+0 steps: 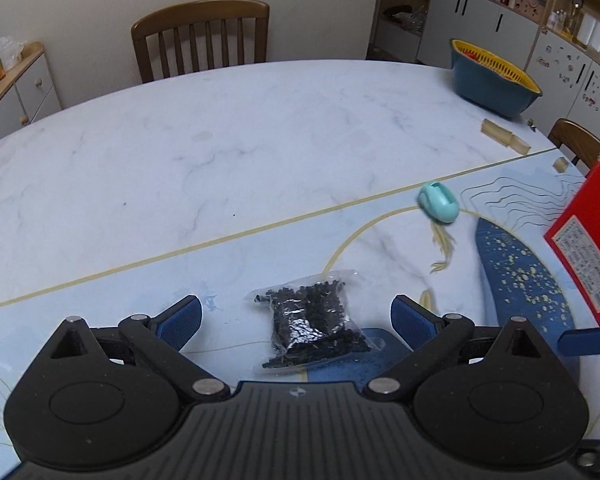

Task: Organize objects
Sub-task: 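Close left tool on the black bead bag while right tool grasps the white bead bag, then carry the black bead bag in left tool while right tool carries the white bead bag to the shoebox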

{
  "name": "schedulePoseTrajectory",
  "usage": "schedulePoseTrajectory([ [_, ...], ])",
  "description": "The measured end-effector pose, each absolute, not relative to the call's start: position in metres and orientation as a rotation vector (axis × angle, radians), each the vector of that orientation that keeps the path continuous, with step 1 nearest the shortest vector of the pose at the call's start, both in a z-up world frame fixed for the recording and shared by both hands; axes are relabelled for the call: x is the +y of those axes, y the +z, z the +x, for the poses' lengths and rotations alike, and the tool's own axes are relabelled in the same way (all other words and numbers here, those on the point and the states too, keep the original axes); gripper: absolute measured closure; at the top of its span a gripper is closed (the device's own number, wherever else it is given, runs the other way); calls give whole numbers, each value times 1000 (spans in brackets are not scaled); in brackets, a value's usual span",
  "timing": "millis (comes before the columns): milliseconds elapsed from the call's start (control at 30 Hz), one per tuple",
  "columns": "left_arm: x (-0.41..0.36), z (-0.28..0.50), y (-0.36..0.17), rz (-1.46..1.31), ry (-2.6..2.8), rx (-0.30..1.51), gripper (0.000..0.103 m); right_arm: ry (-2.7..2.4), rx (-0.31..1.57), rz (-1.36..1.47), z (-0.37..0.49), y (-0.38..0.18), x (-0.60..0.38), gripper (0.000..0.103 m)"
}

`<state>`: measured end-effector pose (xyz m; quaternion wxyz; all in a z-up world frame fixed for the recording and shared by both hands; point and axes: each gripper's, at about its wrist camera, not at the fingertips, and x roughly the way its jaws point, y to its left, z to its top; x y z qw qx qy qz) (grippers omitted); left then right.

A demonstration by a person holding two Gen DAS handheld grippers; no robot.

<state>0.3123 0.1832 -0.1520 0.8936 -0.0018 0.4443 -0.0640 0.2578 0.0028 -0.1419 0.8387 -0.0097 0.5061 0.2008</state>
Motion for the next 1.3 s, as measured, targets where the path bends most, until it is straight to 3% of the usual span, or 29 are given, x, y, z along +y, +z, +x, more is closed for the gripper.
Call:
schedulePoseTrajectory([
  [433,183,317,-165,-10,-104,913,7,420,1097,-34,273,-158,19,35],
  [567,183,316,-164,-7,-98,901,22,419,1102,-51,273,-158,21,47],
  [867,180,315,-159,17,-97,906,61,393,1099,-43,272,-155,16,61],
  [1300,170,299,-137,63,-117,943,64,394,1079,-4,259,-131,-2,65],
])
